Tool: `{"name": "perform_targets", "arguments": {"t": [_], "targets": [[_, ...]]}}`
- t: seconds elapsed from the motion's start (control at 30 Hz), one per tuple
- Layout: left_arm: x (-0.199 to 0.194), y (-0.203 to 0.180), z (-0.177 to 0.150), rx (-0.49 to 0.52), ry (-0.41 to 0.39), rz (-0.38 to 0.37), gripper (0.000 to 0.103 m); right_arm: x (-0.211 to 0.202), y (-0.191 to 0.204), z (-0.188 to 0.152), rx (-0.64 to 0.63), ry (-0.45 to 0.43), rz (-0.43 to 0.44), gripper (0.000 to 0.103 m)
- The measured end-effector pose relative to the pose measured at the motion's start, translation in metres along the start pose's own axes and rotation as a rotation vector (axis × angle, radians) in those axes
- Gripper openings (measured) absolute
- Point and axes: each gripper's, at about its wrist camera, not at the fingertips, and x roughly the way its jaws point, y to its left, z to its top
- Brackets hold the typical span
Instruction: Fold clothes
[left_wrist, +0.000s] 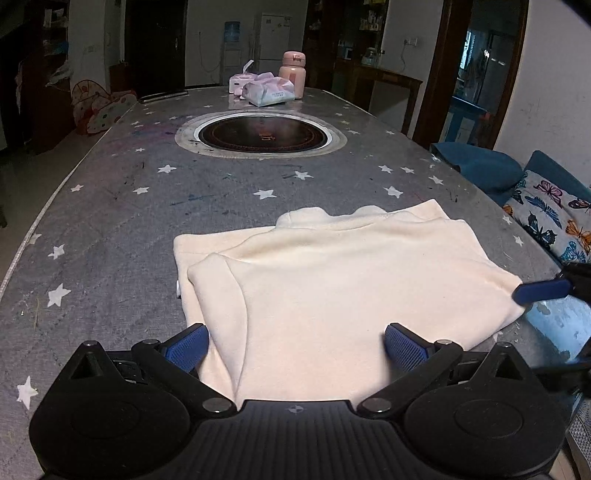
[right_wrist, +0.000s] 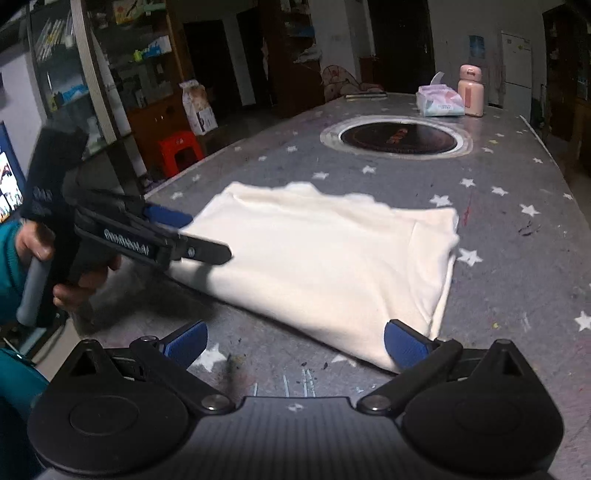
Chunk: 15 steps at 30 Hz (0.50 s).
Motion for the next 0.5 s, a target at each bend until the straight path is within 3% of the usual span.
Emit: {"name": "perform_targets", "arguments": {"t": [0.27,0.33,0.5], "targets": [[-0.001,0.0,0.0,-0.006,0.003,0.001,0.103,0.015,0.016,0.007,-0.036,0.015,0.105,0.103],[0.0,0.001,0.0,-0.007,0.005,-0.002,0.103,0.025,0.017,0.003,-0.041,0.044,0.104,0.103],[-0.006,0.004,0.004,-0.007,-0.008,0.006,0.103,0.016,0.023,0.009,-0.072,0.021,0.106,0.103]]}}
